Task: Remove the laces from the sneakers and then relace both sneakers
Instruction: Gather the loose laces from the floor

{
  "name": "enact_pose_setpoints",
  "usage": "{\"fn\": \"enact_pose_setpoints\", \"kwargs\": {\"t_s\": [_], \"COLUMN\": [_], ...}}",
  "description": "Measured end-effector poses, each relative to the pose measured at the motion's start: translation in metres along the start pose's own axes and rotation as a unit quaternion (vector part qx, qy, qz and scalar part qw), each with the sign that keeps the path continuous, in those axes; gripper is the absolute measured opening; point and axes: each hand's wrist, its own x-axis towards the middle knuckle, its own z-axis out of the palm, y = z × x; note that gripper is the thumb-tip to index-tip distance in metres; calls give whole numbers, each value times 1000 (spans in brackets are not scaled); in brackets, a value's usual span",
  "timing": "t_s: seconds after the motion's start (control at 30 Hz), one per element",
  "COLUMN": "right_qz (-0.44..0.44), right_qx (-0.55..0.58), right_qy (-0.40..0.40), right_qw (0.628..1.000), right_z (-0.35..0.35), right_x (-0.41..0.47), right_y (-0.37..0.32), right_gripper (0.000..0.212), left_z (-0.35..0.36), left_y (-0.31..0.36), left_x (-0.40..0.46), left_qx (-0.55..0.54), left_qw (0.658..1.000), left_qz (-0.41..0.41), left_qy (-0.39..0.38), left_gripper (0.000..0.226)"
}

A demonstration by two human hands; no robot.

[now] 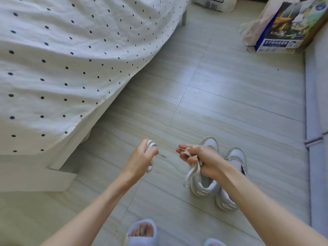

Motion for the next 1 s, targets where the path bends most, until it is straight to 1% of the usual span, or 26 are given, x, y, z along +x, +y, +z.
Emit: {"fn": "enact_pose_setpoints", "kwargs": {"t_s": [0.03,0.1,0.17,0.2,0.27,0.37,0.4,0.43,0.5,0.57,0.63,0.7,0.77,0.9,1.0], "right_qz": [1,-14,-24,-24,-15,8,6,-2,-30,-70,-93,-106,-113,-124,-121], "right_qx": [-16,-73,-128,-143,-163,-189,-194,-197,-203,-224,-235,-255,-299,-405,-442], "right_qy": [10,34,38,33,21,18,10,2,-8,-9,-11,-23,-45,-99,-131], "right_qw": [1000,997,991,989,986,982,981,980,979,972,967,961,947,900,879], "right_z": [6,23,42,53,80,124,138,152,179,203,227,252,281,346,395], "right_x": [-7,-29,-57,-74,-110,-168,-187,-207,-248,-287,-325,-360,-390,-434,-452], "right_y": [-3,-13,-25,-33,-52,-80,-88,-96,-110,-121,-131,-141,-151,-158,-146], "right_gripper": [27,30,32,32,27,12,10,12,16,21,28,31,32,33,32], "left_z": [-3,-13,-26,-33,-48,-73,-83,-94,-116,-140,-165,-192,-222,-284,-317], "left_y": [9,34,70,91,138,212,236,258,295,321,339,351,362,368,355], "left_x": [-5,-19,-36,-44,-61,-92,-104,-117,-145,-174,-206,-240,-273,-336,-382], "left_qx": [-22,-30,-37,-44,-80,-165,-192,-207,-201,-182,-169,-176,-194,-250,-242], "left_qw": [1000,997,992,989,984,971,964,960,963,966,967,964,956,915,897], "left_qz": [-12,-6,6,10,16,21,21,24,41,57,53,23,-1,-24,-53], "left_qy": [12,64,122,143,159,175,183,185,176,173,184,197,222,317,366], "left_gripper": [25,40,46,45,40,36,36,32,22,22,26,28,31,32,32]}}
